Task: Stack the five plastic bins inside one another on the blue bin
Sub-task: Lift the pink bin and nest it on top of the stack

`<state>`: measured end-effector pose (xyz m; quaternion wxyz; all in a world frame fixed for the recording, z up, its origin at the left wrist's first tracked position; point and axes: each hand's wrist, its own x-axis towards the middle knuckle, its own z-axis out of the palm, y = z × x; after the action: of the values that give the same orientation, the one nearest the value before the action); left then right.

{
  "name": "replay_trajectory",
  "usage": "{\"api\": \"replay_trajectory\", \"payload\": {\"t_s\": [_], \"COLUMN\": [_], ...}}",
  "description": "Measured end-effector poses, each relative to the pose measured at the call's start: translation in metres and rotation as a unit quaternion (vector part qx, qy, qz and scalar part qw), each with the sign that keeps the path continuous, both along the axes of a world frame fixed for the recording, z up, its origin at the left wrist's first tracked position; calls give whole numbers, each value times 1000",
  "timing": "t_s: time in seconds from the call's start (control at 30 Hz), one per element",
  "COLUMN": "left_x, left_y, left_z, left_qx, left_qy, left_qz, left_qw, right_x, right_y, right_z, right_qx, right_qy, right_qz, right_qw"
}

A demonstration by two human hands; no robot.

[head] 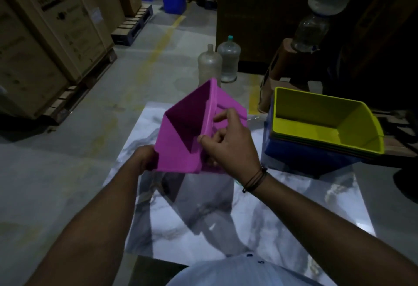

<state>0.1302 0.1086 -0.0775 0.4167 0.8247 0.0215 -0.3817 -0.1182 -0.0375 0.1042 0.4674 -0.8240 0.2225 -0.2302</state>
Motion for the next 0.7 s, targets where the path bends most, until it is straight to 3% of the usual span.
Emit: {"api": "replay_trajectory", "payload": {"t_s": [0.2,0.3,0.4,0.53,0.7], "left_x": [-1,-1,1,6,4], "left_y": [-10,-11,-7,-6,-11], "left_z": [41,79,114,140,149], "left_qx": [-96,-179,-181,-133,-58], "left_qy": [-89,-60,-12,-15,-58], "left_qz": [114,113,61,34,-5], "left_qw": [985,976,982,990,997], "right_x": [1,-2,-3,-1,-8], "right_y": [-97,-135,-153,-167,-170], "right_z": [-32,-38,-29,-29,-40], "right_qx": [79,99,134,359,430], "right_qy": [35,107,192,154,155], "right_qz": [-225,-223,-186,-197,-168], "right_qw": [971,964,954,899,873]}}
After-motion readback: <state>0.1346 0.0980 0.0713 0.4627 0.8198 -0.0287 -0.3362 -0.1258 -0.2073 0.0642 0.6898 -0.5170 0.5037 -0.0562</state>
